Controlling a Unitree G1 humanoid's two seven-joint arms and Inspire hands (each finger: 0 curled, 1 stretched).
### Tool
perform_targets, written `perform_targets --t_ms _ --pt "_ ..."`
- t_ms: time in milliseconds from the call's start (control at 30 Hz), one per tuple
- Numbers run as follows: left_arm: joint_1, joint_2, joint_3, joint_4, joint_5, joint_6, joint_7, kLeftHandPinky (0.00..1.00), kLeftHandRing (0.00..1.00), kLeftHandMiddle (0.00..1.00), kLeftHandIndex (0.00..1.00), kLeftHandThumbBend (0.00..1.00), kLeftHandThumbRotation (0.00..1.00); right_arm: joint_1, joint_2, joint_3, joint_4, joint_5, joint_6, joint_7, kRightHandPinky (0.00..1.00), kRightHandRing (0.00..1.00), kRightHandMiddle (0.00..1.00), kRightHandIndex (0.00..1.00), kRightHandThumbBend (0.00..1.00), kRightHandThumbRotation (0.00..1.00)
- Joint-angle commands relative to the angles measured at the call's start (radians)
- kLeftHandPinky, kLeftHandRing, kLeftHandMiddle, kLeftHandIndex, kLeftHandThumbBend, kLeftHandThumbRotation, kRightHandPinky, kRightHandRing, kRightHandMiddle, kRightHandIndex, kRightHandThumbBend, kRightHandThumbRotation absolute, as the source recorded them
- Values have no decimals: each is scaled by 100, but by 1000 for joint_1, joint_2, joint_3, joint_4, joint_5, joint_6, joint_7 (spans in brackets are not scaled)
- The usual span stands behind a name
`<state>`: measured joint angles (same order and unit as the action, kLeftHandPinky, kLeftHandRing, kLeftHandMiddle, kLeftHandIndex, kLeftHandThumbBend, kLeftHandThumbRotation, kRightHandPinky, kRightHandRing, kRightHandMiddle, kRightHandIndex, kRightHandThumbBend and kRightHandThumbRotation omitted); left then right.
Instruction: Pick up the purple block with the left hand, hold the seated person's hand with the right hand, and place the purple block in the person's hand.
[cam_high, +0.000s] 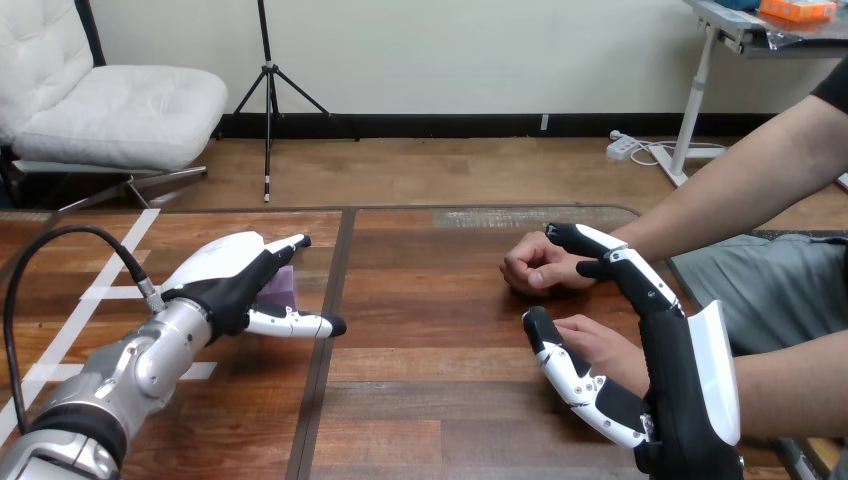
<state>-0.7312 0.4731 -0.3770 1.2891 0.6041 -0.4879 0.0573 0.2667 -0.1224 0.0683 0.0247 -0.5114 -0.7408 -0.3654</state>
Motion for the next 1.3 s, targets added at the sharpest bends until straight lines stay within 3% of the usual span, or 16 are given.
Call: perform_targets --t_ms 0,433,1267 --pt "-94 -9 1 11 -1 21 12 84 92 95 94 80 59 -41 -6 -12 -33 4 -8 0 71 78 77 76 43 37" --pt "-103 -14 -17 18 16 48 30 83 91 95 95 78 60 -37 -3 -9 -36 10 -8 4 71 78 77 76 42 37" --pt "-104 -24 -15 31 33 77 55 84 91 95 95 78 64 -26 -8 -14 -43 0 -3 3 71 78 77 75 42 37"
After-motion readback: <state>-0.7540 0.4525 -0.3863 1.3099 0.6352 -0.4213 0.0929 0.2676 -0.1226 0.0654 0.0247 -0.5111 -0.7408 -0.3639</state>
